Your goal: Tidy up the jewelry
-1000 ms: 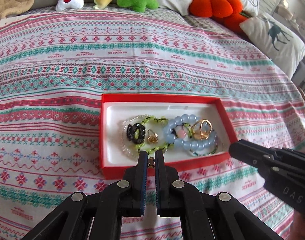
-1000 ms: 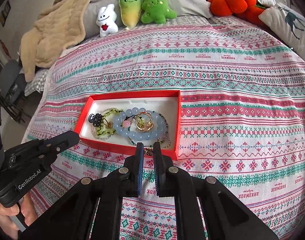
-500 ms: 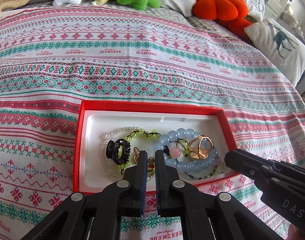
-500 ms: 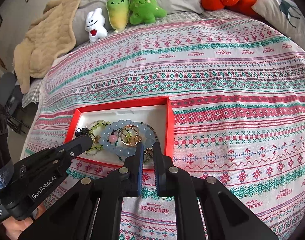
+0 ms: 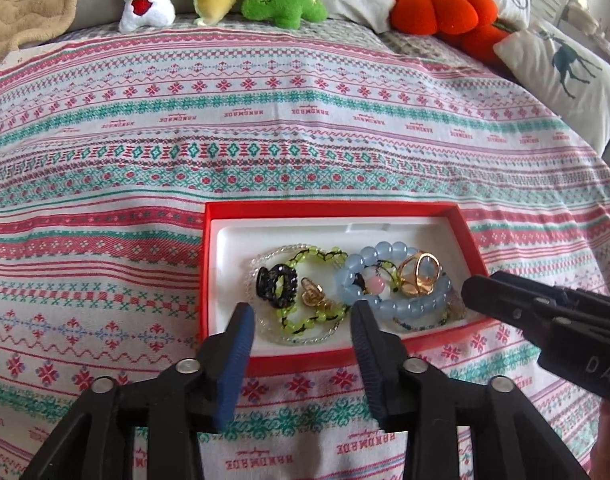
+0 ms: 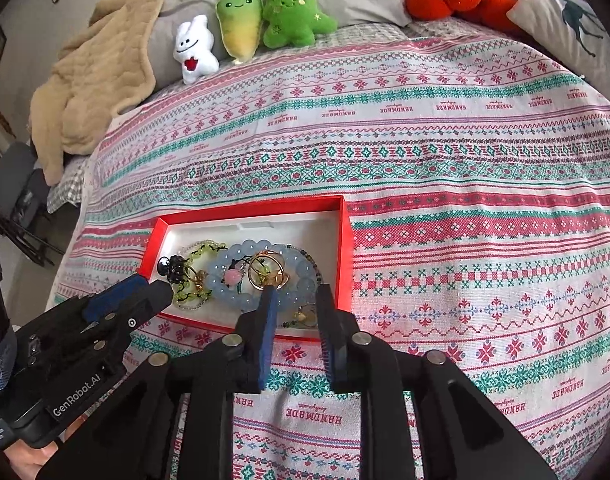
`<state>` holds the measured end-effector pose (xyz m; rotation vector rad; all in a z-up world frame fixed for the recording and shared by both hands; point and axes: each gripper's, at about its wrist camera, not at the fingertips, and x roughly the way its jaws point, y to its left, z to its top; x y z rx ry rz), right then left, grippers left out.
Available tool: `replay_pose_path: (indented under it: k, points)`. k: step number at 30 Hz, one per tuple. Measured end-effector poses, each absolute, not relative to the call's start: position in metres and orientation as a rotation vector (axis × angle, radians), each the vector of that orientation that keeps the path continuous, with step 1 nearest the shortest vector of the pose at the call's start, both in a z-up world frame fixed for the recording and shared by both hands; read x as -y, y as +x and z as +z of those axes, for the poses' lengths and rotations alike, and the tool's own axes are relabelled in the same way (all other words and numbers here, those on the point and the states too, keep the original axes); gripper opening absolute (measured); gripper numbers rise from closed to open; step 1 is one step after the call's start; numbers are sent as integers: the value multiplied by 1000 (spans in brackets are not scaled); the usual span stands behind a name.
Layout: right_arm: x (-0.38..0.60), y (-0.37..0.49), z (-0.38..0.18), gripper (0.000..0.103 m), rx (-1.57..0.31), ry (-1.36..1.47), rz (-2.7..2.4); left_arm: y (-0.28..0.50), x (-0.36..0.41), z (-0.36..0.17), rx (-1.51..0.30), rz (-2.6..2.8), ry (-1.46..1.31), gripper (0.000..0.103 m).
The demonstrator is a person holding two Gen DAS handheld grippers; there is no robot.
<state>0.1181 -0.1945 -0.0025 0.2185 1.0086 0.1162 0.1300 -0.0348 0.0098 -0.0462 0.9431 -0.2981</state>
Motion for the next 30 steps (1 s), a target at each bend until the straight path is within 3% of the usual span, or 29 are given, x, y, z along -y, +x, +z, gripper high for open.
replay_pose_path:
  k: [3, 7, 9, 13, 19, 25, 30]
  points:
    - [196, 114, 1, 37, -1007, 220, 129, 123, 31, 11, -946, -285, -21, 58]
    - [198, 104, 8, 37, -998, 199, 134, 111, 26, 13, -949, -259, 18, 66]
    - [199, 98, 10, 38, -997, 185, 135, 104, 23, 13, -952, -238, 35, 78]
    - [200, 84, 12, 54, -1007, 157, 132, 88, 19, 11, -961, -202, 42, 89]
    - [196, 59, 13, 68, -1024, 103, 105, 64, 17, 7, -977, -149, 83, 102]
    - [194, 37, 8, 93, -1066, 45, 34, 48, 12, -1, -1010, -90, 95, 102]
    - [190, 24, 5, 97, -1073, -20, -19, 46, 7, -6, -1051, -94, 46, 102]
